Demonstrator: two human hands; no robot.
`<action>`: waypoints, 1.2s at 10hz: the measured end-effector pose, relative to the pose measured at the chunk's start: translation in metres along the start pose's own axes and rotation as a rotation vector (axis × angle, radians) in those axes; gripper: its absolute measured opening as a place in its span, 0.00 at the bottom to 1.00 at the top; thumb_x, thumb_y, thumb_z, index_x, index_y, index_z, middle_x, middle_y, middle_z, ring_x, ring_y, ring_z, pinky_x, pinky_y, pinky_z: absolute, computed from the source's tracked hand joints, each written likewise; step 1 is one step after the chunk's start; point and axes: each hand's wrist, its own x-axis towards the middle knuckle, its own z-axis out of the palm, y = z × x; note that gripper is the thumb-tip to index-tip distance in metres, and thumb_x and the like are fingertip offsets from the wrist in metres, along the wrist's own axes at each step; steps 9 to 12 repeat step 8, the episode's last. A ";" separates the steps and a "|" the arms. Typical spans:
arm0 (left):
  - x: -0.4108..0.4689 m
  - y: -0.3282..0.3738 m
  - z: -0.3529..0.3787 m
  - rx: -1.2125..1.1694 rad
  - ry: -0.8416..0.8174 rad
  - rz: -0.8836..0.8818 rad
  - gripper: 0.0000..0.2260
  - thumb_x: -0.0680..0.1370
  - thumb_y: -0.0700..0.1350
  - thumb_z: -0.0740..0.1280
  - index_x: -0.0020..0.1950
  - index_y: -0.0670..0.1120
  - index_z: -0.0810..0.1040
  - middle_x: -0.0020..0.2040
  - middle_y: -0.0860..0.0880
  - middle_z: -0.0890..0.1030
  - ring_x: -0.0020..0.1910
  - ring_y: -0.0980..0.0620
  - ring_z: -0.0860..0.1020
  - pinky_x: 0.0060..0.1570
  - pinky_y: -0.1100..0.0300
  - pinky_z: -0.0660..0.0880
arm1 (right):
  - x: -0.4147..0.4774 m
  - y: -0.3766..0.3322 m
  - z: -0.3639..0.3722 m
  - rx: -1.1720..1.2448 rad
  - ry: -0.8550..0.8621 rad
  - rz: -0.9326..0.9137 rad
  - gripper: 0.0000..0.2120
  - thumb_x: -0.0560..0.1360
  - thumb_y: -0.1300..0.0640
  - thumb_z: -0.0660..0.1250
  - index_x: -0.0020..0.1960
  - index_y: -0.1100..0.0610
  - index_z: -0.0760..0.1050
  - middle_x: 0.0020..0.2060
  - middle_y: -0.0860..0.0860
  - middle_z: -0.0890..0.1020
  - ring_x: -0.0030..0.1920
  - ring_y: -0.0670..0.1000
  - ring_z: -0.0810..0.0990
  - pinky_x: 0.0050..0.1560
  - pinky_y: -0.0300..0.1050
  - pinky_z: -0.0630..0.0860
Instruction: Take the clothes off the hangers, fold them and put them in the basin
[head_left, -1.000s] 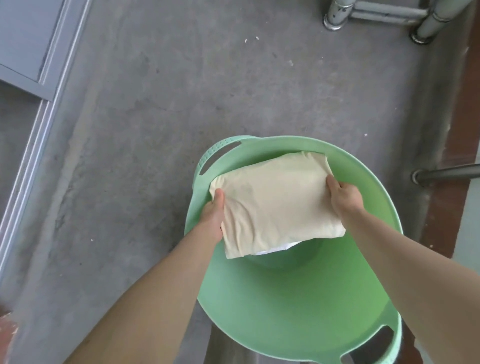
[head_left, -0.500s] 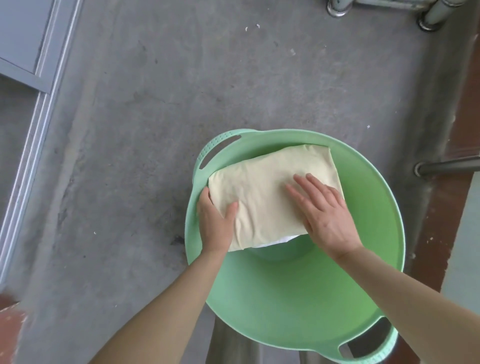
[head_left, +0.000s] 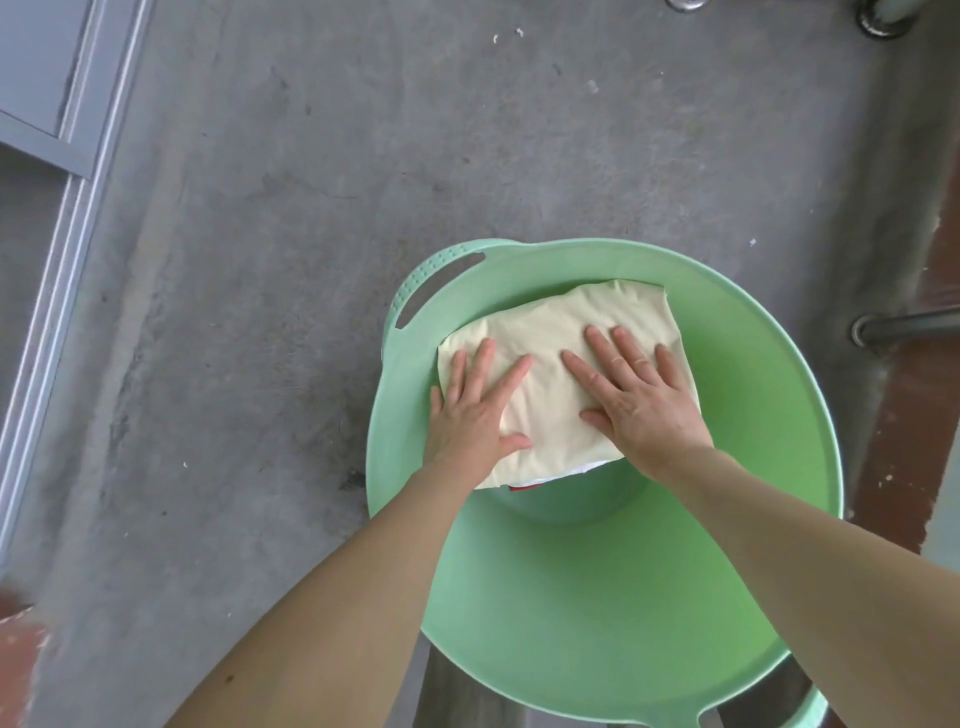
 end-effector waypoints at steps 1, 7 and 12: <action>0.007 -0.004 0.001 -0.022 -0.056 -0.021 0.43 0.71 0.61 0.70 0.73 0.69 0.41 0.77 0.57 0.35 0.77 0.47 0.37 0.71 0.35 0.51 | 0.005 -0.001 0.001 -0.009 -0.049 0.012 0.32 0.80 0.40 0.48 0.74 0.40 0.31 0.75 0.45 0.34 0.76 0.52 0.36 0.74 0.58 0.42; -0.013 0.013 -0.041 0.121 -0.159 -0.030 0.38 0.76 0.56 0.66 0.75 0.65 0.41 0.79 0.51 0.40 0.78 0.46 0.47 0.72 0.36 0.48 | -0.009 0.002 -0.063 0.241 -0.194 0.018 0.33 0.79 0.55 0.61 0.77 0.40 0.48 0.77 0.46 0.41 0.77 0.49 0.44 0.73 0.50 0.57; -0.025 0.017 -0.061 0.134 -0.206 -0.004 0.37 0.78 0.53 0.65 0.76 0.63 0.42 0.79 0.51 0.43 0.77 0.47 0.52 0.72 0.37 0.47 | -0.020 -0.003 -0.072 0.521 -0.119 0.123 0.29 0.79 0.52 0.60 0.77 0.44 0.52 0.78 0.48 0.45 0.76 0.52 0.56 0.71 0.50 0.60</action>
